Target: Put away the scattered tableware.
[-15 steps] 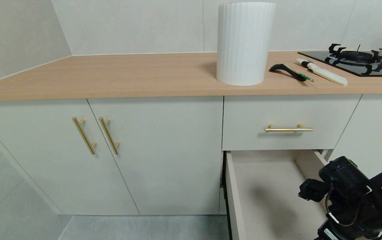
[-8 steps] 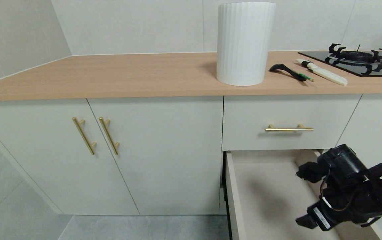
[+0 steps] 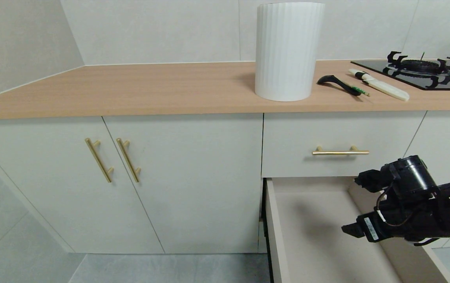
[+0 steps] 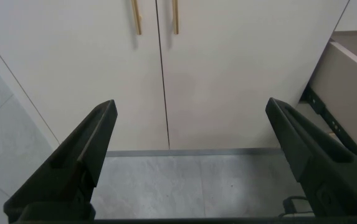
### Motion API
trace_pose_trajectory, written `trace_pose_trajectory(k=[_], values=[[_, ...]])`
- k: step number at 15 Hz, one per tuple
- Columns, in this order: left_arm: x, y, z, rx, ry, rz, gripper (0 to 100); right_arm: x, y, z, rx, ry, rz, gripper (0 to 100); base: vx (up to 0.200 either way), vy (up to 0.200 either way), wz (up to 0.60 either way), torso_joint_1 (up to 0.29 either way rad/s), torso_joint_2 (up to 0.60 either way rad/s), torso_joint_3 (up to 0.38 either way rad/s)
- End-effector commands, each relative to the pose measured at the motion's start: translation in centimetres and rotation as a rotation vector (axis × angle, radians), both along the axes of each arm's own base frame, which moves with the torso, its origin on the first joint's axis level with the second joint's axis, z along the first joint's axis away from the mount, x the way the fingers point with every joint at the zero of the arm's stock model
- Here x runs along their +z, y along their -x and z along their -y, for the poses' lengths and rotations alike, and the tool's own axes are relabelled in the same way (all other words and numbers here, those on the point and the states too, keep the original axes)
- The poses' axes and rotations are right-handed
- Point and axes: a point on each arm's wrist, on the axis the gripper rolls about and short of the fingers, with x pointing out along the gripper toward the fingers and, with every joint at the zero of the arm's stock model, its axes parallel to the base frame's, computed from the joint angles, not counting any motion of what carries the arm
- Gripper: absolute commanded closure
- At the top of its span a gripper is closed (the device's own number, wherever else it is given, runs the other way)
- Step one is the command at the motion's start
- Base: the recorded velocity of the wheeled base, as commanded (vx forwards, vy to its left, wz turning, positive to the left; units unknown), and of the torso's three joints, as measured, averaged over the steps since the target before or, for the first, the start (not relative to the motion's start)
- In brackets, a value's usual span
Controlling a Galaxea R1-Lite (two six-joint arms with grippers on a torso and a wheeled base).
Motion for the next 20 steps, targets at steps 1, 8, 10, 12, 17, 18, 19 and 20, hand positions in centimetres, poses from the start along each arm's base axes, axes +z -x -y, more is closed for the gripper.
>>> trace_pose_trajectory(k=[1, 8, 10, 12, 17, 18, 19, 20], values=[[0.00, -0.01, 0.00, 0.000, 0.000, -0.002, 0, 0.18, 0.03, 0.04, -0.001, -0.001, 0.008, 0, 0.000, 0.000, 0.00, 0.000, 0.00, 0.000], [0.00, -0.01, 0.00, 0.000, 0.000, -0.002, 0, 0.48, 0.05, 0.07, -0.008, 0.004, 0.031, 0, 0.000, 0.000, 0.00, 0.004, -0.02, -0.020], [0.00, -0.01, 0.00, 0.000, 0.000, -0.002, 0, 0.49, 0.04, 0.07, -0.008, 0.003, 0.033, 0, 0.000, 0.000, 0.00, 0.073, -0.27, -0.244], [0.00, -0.01, 0.00, 0.000, 0.000, -0.002, 0, 0.41, 0.00, 0.10, -0.019, 0.016, 0.034, 0, 0.000, 0.000, 0.00, 0.117, -0.27, -0.305], [0.00, -0.01, 0.00, 0.000, 0.002, -0.002, 0, 0.41, 0.00, 0.10, -0.022, 0.018, 0.034, 0, 0.000, 0.000, 0.00, 0.144, -0.50, -0.305], [0.00, -0.01, 0.00, 0.000, 0.000, -0.002, 0, 0.38, 0.03, 0.07, -0.021, 0.018, 0.033, 0, 0.000, 0.000, 0.00, 0.168, -0.45, -0.295], [0.00, -0.01, 0.00, 0.000, 0.002, -0.002, 0, 0.38, 0.03, 0.07, -0.021, 0.018, 0.033, 0, 0.000, 0.000, 0.00, 0.183, -0.45, -0.295], [0.00, -0.01, 0.00, 0.000, 0.000, -0.002, 0, 0.38, 0.03, 0.07, -0.021, 0.018, 0.033, 0, 0.000, 0.000, 0.00, 0.183, -0.47, -0.286]])
